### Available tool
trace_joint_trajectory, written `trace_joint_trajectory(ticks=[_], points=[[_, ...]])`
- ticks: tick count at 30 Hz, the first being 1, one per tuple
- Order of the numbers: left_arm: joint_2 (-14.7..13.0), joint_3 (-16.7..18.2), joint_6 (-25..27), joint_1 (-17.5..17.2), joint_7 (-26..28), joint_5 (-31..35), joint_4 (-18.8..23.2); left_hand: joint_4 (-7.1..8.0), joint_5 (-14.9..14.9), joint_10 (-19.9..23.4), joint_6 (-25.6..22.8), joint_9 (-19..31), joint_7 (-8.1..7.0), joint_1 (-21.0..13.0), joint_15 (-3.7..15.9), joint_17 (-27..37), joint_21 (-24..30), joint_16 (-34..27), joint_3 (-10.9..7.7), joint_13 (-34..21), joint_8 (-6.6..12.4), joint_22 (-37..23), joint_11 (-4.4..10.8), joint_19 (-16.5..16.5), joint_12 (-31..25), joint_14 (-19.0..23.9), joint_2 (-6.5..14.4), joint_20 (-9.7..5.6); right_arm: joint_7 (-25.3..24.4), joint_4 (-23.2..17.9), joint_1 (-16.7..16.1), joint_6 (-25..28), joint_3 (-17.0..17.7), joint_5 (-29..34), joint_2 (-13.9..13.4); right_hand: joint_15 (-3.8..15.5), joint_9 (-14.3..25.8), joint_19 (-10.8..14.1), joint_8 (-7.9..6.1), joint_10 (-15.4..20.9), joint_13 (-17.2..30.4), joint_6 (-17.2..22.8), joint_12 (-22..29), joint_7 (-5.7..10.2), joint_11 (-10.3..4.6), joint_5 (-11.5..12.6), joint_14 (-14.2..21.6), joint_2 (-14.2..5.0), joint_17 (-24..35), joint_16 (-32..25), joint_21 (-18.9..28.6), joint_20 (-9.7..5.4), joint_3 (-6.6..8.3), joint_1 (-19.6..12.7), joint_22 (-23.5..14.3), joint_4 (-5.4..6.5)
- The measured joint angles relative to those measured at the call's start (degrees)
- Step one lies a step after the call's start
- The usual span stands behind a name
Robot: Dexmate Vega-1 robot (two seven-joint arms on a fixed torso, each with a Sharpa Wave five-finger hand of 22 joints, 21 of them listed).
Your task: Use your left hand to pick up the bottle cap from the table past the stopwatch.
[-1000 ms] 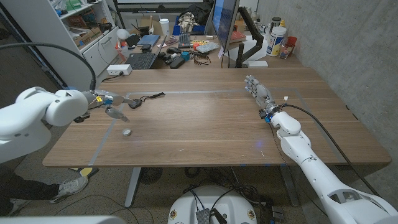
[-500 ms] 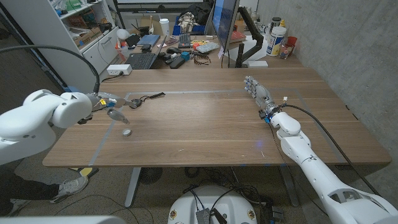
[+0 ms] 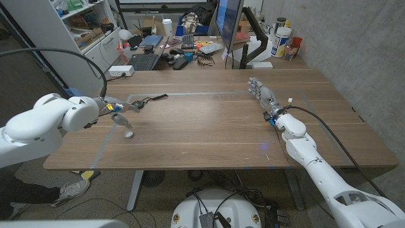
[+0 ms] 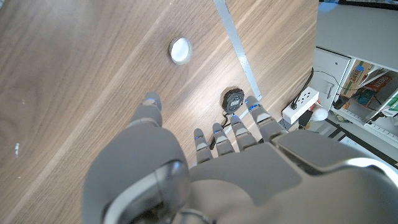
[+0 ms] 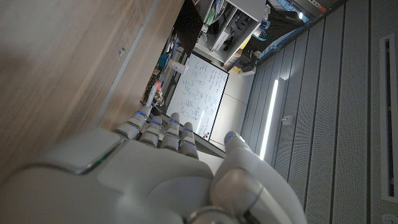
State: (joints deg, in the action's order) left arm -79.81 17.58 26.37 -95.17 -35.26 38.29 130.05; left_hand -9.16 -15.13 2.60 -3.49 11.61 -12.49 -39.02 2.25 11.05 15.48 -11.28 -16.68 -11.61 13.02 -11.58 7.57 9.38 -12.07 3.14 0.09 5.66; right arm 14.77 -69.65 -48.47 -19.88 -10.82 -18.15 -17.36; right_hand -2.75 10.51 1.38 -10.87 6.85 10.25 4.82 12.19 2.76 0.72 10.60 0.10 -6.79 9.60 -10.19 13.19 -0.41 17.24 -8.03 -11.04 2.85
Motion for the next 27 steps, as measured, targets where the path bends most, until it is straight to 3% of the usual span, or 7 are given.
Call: trace_joint_trajectory(ticks=[12,24,27], points=[[-1.39,-1.46,1.55,-0.34,0.39,-0.23,-0.35,0.24,0.00,0.35,0.00,0.00,0.00,-0.68,-0.14,0.02,0.00,-0.41,-0.23,-0.28,0.00,0.00,-0.34,-0.16,-0.11,1.01,0.23,-0.21,0.42,0.43,0.02,-0.44,0.02,-0.42,-0.06,0.00,0.00,0.00,0.00,0.00,0.00,0.00,0.00,0.00,0.00,0.22,0.00,0.00,0.00,0.00,0.00,0.00,0.00,0.00,0.00,0.00],[-0.97,-1.61,1.52,-1.48,1.94,-1.34,-1.37,0.24,0.39,0.86,-0.73,-0.01,-0.09,-1.66,-0.04,0.29,1.49,-0.83,-0.23,-0.27,0.32,0.00,-0.41,4.11,-0.46,2.89,-0.31,-1.26,0.48,0.24,-0.20,-0.54,0.05,-0.48,-0.30,0.00,0.00,0.00,0.00,0.00,0.00,0.00,0.00,0.00,0.00,0.22,0.00,-0.25,0.00,0.00,0.00,0.00,0.00,0.24,0.00,0.00],[-0.54,-1.22,1.30,-1.96,2.56,-1.58,-1.68,0.24,0.39,1.13,-0.95,-0.01,0.13,-1.96,-0.17,0.29,1.71,-0.83,-0.23,-0.27,0.33,0.00,-0.69,4.43,-0.46,3.02,-0.61,-0.94,0.48,-0.03,-0.29,-0.54,0.05,-0.48,-0.38,0.00,0.00,0.00,0.00,0.00,0.00,0.00,0.00,0.00,0.00,0.22,0.00,-0.25,0.00,0.00,0.00,0.00,0.00,0.24,0.00,0.00]])
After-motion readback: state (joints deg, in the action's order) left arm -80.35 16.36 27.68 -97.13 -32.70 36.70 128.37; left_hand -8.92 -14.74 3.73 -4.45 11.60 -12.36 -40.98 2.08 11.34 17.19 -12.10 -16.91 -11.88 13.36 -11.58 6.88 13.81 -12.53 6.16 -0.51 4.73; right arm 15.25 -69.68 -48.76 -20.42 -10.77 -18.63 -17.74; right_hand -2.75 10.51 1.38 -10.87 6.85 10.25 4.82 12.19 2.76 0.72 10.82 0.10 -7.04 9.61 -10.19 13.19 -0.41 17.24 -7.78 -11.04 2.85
